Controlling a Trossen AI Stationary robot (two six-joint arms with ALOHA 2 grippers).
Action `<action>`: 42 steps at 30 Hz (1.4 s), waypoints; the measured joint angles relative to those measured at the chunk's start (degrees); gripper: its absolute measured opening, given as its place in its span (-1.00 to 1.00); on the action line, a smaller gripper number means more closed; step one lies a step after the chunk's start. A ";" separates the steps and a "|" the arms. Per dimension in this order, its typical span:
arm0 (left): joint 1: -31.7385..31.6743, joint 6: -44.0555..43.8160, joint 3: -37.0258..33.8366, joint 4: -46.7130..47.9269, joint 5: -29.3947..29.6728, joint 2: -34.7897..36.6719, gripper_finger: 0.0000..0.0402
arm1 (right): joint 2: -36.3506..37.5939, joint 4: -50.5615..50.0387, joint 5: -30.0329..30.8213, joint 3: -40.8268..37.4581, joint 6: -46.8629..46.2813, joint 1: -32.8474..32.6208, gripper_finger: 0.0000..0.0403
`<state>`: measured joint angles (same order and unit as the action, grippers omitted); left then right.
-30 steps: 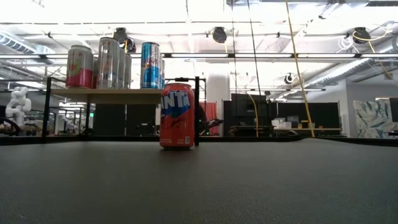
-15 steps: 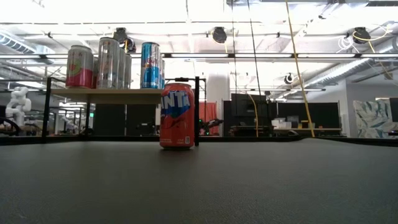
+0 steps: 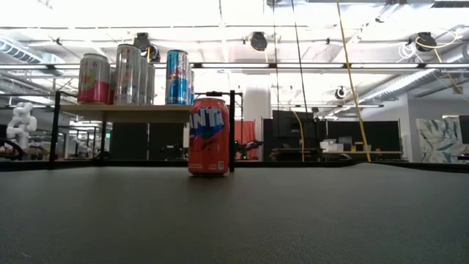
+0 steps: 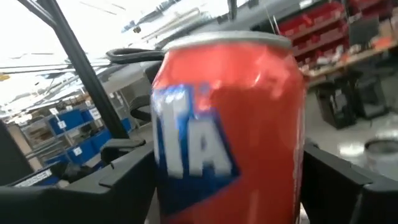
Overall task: Place canned beverage on shelf
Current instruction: Put the bottom left red soda can on the shelf
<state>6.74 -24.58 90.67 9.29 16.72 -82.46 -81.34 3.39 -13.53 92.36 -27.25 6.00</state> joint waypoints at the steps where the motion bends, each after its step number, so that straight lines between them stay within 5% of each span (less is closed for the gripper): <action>1: -0.02 0.72 0.00 0.88 -0.38 0.00 0.43 | 0.33 -1.39 -0.09 0.00 -0.52 0.00 0.58; 19: -0.70 8.65 -0.04 4.80 -12.98 -0.07 0.43 | 3.92 -8.52 -13.42 0.11 -0.98 1.55 0.74; 42: -4.52 10.53 0.09 10.17 -13.46 0.07 0.42 | 3.66 -8.38 -8.77 -0.07 8.83 1.57 0.74</action>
<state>2.22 -14.04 90.76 19.45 3.26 -82.39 -77.68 -5.00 -22.29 92.29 -18.42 7.57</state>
